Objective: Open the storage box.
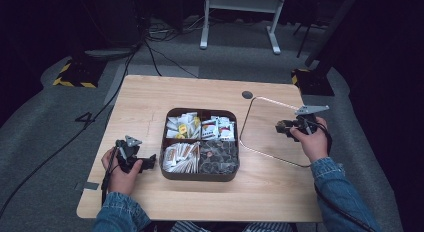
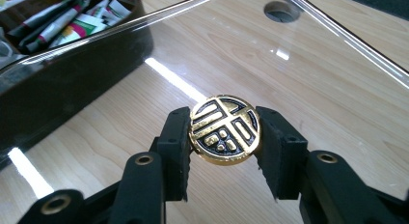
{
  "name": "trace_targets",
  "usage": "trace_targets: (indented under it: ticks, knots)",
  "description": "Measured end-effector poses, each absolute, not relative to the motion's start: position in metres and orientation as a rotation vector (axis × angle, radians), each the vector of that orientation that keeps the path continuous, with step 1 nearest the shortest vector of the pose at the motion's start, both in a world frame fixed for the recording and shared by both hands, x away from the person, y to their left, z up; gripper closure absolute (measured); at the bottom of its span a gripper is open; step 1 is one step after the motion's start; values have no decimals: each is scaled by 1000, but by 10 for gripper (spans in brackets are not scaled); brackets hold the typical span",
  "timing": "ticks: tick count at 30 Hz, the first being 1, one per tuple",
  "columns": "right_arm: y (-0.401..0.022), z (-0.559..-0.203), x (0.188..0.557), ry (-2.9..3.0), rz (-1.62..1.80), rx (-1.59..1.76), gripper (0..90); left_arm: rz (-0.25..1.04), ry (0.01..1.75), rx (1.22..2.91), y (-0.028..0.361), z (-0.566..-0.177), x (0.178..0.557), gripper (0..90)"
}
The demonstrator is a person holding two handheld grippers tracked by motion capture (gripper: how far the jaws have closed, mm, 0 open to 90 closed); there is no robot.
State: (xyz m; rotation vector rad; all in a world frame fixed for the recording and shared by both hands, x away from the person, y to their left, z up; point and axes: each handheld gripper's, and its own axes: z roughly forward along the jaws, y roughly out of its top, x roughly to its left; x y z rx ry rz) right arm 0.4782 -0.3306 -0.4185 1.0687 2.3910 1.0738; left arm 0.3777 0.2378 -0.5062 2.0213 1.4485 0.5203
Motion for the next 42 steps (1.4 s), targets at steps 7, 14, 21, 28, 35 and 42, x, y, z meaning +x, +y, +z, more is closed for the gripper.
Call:
trace_targets:
  ticks: [7,14,21,28,35,42]
  knots:
    - [-343,-430,483,2376,1059,1127,585,521,1449,2020,238,-506,378,1]
    - [-348,-451,492,2363,1053,1187,585,522,1449,2023,237,-506,379,0]
    - [-347,-466,498,2352,1047,1208,585,522,1449,2023,236,-506,381,0]
    - [-347,-478,500,2350,1033,1229,585,522,1448,2023,236,-506,382,1]
    - [-346,-485,501,2359,1011,1238,584,522,1448,2024,236,-506,382,0]
    - [-345,-485,500,2355,1013,1254,583,521,1451,2022,235,-506,383,0]
